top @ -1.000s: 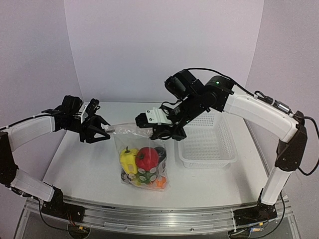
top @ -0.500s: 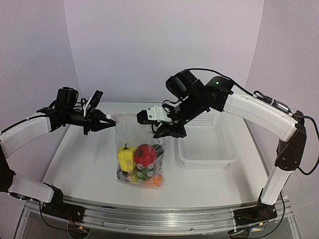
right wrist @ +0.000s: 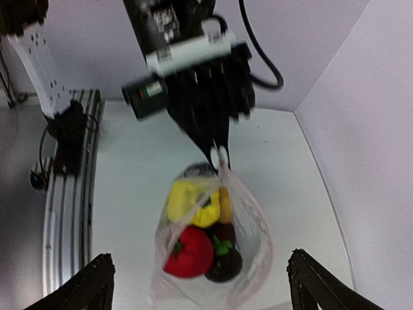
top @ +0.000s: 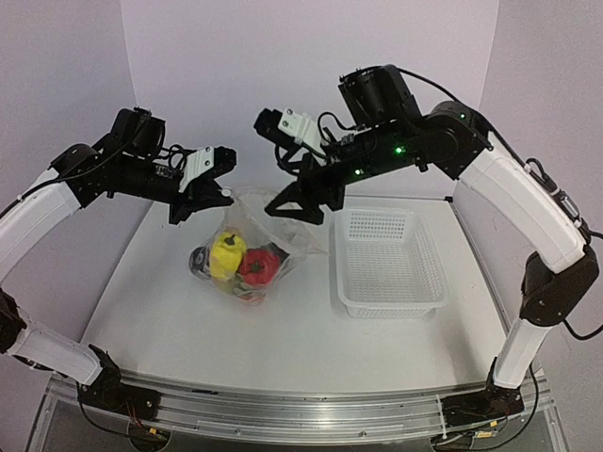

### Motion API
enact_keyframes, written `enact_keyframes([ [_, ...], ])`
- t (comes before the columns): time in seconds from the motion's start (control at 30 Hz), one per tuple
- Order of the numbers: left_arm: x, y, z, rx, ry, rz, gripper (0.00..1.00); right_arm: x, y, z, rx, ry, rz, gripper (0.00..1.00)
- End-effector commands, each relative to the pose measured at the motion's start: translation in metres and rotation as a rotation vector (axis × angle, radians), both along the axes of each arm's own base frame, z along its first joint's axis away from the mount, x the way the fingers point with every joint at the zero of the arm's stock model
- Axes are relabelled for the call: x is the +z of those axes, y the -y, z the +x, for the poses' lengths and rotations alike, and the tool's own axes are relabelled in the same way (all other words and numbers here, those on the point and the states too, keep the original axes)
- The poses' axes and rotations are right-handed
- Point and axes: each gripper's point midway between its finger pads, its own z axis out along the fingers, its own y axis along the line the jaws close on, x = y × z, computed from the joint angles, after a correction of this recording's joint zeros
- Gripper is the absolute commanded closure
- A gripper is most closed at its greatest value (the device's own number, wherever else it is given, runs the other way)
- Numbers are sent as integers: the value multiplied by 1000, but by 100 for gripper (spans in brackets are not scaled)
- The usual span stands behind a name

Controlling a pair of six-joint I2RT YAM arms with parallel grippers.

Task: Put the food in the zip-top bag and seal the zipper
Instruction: Zip the zipper food storage bag at the center of the board.

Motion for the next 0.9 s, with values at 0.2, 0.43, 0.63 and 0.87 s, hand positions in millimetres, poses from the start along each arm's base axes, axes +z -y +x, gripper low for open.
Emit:
enact_keyframes([
  [0.2, 16, -1, -18, 19, 10, 81, 100, -9, -68, 11, -37, -137, 235, 4],
  [0.43, 26, 2, -56, -154, 7, 17, 100, -37, -85, 8, 61, -99, 206, 4],
  [0.63, 21, -4, -74, -238, 36, 30, 100, -62, -91, 9, 130, -157, 177, 19],
  [0.87, 32, -4, -76, -216, 31, -32, 100, -85, -84, 6, 141, -248, 177, 50],
])
